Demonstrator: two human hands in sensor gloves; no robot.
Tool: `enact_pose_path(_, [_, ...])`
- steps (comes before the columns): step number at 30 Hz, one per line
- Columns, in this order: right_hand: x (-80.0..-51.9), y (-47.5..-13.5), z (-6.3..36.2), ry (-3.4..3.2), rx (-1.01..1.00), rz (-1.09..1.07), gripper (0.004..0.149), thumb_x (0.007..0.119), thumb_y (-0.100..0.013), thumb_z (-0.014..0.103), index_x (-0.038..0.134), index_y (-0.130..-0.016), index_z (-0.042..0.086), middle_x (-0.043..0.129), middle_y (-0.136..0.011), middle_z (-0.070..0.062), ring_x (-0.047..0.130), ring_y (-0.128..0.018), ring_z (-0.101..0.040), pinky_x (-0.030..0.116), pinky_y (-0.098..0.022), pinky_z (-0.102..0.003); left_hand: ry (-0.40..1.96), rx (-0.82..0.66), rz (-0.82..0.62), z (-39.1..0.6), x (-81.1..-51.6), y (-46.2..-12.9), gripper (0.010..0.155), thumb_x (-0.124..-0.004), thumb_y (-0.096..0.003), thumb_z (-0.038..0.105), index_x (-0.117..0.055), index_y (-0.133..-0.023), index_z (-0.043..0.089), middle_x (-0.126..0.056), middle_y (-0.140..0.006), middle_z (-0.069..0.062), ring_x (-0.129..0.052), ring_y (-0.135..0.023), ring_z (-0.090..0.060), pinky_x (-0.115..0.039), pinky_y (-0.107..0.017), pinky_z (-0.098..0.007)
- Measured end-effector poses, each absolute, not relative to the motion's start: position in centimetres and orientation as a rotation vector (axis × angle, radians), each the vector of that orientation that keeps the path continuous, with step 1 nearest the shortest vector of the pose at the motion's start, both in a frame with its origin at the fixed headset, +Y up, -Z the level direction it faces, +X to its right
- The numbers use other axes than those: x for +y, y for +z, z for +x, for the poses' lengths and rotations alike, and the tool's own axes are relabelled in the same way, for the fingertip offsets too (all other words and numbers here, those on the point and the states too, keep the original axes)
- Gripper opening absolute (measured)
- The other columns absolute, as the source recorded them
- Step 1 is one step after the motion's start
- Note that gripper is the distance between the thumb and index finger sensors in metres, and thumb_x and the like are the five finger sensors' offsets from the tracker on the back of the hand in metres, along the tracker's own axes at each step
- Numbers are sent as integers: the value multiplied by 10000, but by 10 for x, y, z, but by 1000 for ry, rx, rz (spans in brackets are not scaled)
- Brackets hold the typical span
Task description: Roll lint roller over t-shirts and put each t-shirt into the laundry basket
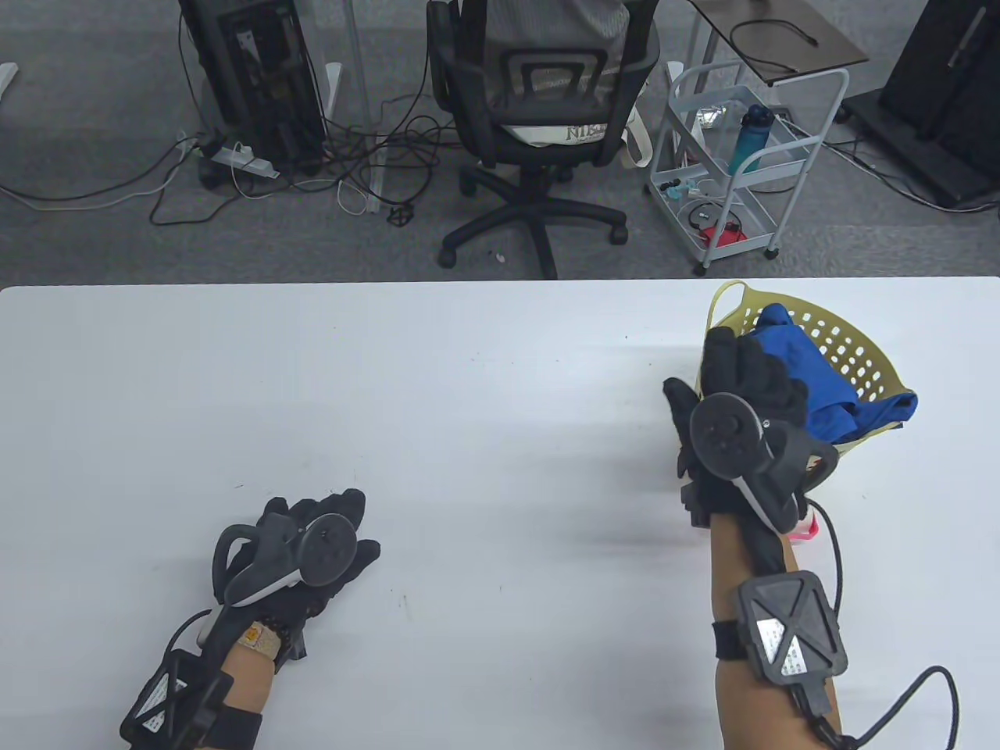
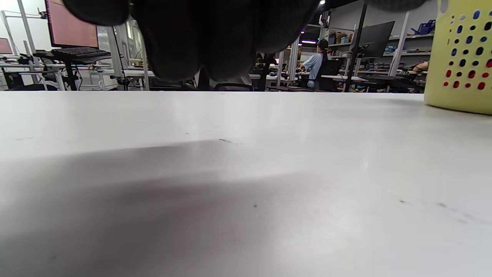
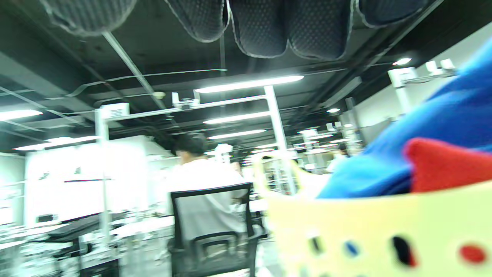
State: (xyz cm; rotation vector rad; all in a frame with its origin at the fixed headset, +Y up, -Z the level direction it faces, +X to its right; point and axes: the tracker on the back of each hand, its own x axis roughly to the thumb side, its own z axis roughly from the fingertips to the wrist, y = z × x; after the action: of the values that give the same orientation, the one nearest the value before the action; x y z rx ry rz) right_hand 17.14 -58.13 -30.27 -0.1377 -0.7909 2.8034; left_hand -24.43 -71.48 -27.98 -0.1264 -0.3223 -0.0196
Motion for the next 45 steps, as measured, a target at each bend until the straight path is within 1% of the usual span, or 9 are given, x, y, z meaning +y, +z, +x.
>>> enact_pose_path(4, [-598,-280,139,2793,-669,52,717,637,-400,561,530,-1002,187,586,-1008,-181,686,-882,-485,592,-630,-671,10,-358,-108,-238,-711,-275,774,-563,-436,610,-585,-1079,178,-805,-1074,-113,-811,-976,-410,-564,-691,-707])
enact_pose_path(8, [-630,-257,105,2800,-459,215,713,642,-401,558,542,-1000,184,590,-1008,-188,693,-874,-491,598,-626,-669,36,-399,-94,-232,-708,-269,776,-562,-437,610,-584,-1079,176,-808,-1071,-114,-813,-973,-413,-568,-689,-705])
enact_pose_path(13, [-667,-238,79,2886,-283,339,722,638,-395,564,539,-1001,186,594,-1007,-188,698,-874,-492,603,-623,-669,47,-453,-65,-221,-709,-262,787,-556,-434,616,-558,-1088,179,-783,-1085,-115,-797,-983,-416,-564,-690,-706])
enact_pose_path(19, [-707,-240,73,2981,-208,376,731,637,-385,564,519,-999,185,565,-1012,-191,669,-886,-498,595,-625,-669,65,-486,-49,-211,-717,-259,803,-548,-429,623,-526,-1096,177,-752,-1100,-116,-781,-992,-418,-557,-692,-708])
enact_pose_path(22, [-723,-244,76,3058,-122,397,732,633,-380,566,517,-997,188,554,-1016,-190,650,-897,-505,588,-628,-670,29,-473,-76,-212,-726,-262,803,-547,-428,624,-528,-1094,175,-757,-1095,-119,-786,-987,-418,-565,-688,-704])
enact_pose_path(25, [-727,-245,81,3052,-93,396,735,632,-380,568,512,-999,191,539,-1024,-192,638,-906,-508,583,-630,-673,30,-459,-74,-213,-725,-263,806,-546,-427,625,-527,-1094,174,-757,-1095,-117,-789,-986,-416,-567,-687,-703])
enact_pose_path(30, [-720,-247,95,2983,-159,321,728,633,-381,565,526,-994,188,561,-1015,-188,651,-899,-507,588,-628,-671,52,-450,-42,-218,-718,-263,803,-546,-425,626,-535,-1091,177,-765,-1091,-114,-794,-983,-413,-569,-689,-701])
enact_pose_path(37, [-719,-249,107,2951,-140,274,726,635,-381,563,532,-993,185,567,-1013,-189,657,-896,-505,591,-626,-671,21,-410,-49,-228,-721,-268,800,-549,-427,623,-549,-1087,171,-780,-1083,-114,-805,-975,-412,-575,-684,-701])
enact_pose_path(45, [-714,-249,115,2875,-163,260,722,640,-384,560,539,-991,182,580,-1007,-187,665,-891,-506,596,-623,-670,5,-415,-62,-226,-722,-269,793,-552,-430,620,-561,-1084,172,-791,-1076,-116,-811,-971,-410,-576,-684,-700])
